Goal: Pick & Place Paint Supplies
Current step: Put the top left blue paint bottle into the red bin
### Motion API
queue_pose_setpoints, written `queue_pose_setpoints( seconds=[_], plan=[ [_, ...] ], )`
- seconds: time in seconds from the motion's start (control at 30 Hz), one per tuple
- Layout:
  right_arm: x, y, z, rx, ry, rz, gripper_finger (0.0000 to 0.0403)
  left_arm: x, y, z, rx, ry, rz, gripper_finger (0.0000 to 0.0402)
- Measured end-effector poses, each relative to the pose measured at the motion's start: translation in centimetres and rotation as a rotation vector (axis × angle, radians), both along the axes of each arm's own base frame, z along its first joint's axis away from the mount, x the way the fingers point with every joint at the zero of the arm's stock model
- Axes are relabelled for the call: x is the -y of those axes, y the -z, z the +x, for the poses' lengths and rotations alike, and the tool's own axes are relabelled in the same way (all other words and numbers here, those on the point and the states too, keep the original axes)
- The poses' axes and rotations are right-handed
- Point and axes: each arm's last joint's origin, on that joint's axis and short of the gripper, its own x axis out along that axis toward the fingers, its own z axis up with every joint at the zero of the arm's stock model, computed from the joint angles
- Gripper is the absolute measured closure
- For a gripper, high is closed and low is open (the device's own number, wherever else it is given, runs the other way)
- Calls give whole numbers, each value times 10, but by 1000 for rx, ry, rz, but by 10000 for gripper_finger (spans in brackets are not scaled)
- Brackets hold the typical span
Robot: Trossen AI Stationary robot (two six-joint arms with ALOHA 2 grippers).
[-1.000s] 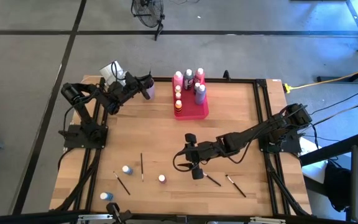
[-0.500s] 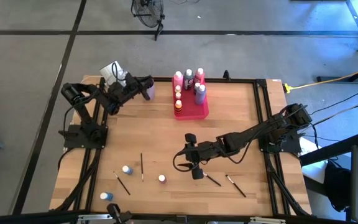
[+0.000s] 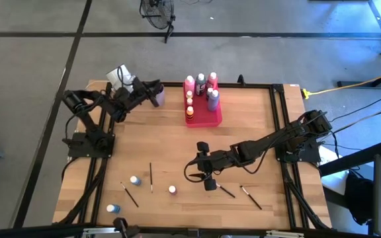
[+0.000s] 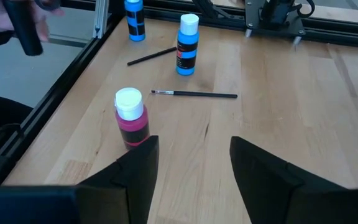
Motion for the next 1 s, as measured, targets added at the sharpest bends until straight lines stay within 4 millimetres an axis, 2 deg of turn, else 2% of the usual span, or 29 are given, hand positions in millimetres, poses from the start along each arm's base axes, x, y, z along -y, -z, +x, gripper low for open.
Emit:
queue_pose_setpoints(
  seconds=[0.23,0.43,0.53,0.77,1.0],
  plan=[
    [0,0,0,0,0,0,202,14,-36,-3,106,233,106,285],
    [0,0,0,0,0,0,202,36,-59,-1,143,483,211,244],
    [0,0,0,0,0,0,202,49,-68,1,165,604,228,216],
    [-2,-2,1,24,-6,11,202,78,-82,9,212,754,293,159],
    [-12,-3,-3,35,-36,14,202,105,-95,10,260,863,401,149]
  ],
)
